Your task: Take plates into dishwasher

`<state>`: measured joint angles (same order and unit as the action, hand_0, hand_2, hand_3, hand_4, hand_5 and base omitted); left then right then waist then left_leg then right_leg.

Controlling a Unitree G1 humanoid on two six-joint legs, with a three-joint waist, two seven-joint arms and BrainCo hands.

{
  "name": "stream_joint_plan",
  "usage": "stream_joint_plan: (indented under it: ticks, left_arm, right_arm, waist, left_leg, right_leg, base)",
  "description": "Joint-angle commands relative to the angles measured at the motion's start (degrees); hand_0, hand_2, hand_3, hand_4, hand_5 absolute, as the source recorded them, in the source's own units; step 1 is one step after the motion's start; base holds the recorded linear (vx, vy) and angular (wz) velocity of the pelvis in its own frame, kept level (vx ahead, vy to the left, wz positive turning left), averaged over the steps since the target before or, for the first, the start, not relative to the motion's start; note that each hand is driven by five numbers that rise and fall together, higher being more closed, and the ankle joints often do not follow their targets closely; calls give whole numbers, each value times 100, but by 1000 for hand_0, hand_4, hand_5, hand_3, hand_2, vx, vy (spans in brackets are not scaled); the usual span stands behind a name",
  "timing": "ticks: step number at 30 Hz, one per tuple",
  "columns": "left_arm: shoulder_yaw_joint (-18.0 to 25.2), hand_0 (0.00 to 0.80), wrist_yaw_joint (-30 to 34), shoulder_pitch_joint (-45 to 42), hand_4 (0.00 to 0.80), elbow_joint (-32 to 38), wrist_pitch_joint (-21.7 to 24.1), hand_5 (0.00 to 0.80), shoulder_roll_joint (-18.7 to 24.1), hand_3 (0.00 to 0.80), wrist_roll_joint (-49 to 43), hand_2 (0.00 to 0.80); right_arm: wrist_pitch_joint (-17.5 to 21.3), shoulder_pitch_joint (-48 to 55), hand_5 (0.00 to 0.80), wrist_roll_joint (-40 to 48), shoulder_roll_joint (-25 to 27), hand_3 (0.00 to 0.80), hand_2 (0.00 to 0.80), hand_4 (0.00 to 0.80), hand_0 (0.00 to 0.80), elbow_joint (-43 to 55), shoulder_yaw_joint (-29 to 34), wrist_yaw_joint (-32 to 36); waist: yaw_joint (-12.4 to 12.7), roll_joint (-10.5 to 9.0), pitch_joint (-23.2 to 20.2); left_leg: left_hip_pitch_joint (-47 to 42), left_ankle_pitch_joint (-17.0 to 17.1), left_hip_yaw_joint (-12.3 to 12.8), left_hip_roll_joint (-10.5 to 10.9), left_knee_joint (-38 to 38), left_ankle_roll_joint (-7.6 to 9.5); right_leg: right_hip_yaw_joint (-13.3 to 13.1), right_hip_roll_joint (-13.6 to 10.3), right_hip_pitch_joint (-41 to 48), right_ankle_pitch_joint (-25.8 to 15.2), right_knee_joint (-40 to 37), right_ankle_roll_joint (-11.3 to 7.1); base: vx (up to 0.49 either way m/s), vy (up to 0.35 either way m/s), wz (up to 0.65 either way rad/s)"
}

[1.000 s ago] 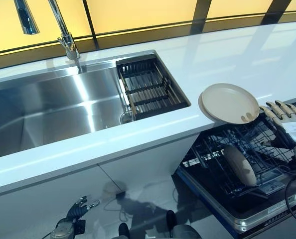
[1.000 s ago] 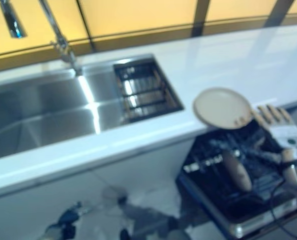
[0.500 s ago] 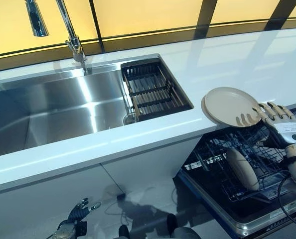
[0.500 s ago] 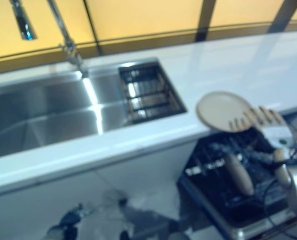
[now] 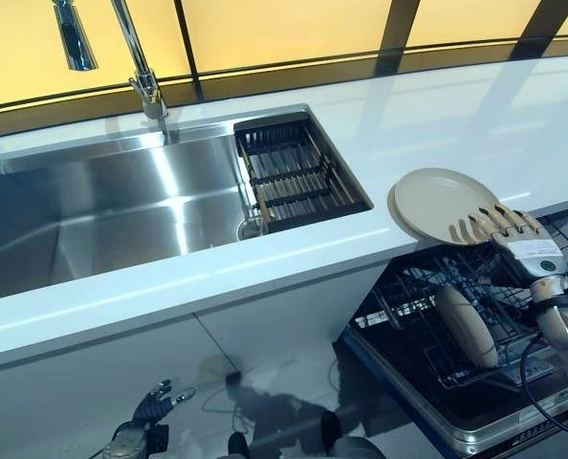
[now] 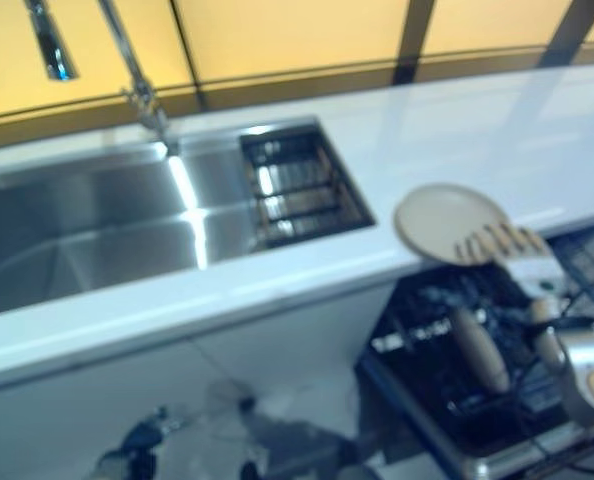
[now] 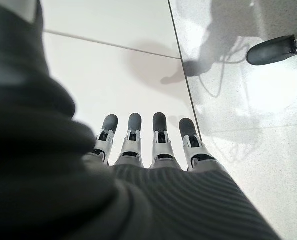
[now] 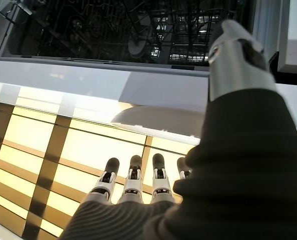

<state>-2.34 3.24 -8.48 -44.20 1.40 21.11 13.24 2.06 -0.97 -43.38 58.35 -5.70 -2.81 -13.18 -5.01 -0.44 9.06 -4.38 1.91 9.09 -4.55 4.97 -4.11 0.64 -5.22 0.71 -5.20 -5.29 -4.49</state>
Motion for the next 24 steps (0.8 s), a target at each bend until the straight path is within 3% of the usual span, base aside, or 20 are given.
stream_joint_plan:
  ticks: [1, 24]
  left_arm:
    - [-124, 0, -108, 482, 0, -278, 61, 0, 146, 0, 10, 0]
    - [-183, 0, -113, 545, 0, -351, 71, 0, 116, 0, 25, 0]
  right_arm:
    - [-125, -769, 0, -139, -6, 0, 0, 0, 0, -197, 12, -204]
    - [-185, -1320, 0, -374, -4, 0, 0, 0, 0, -494, -525, -36]
  waist:
    - [245, -113, 42]
    - [357, -141, 26]
  left_leg:
    - [-171, -443, -211, 158, -89, 252]
    - [-164, -426, -273, 140, -84, 229]
  right_leg:
    - [227, -198, 102, 78, 29, -456]
    - [313, -212, 140, 104, 29, -447]
  base:
    - [0, 0, 0]
    - [0, 0, 0]
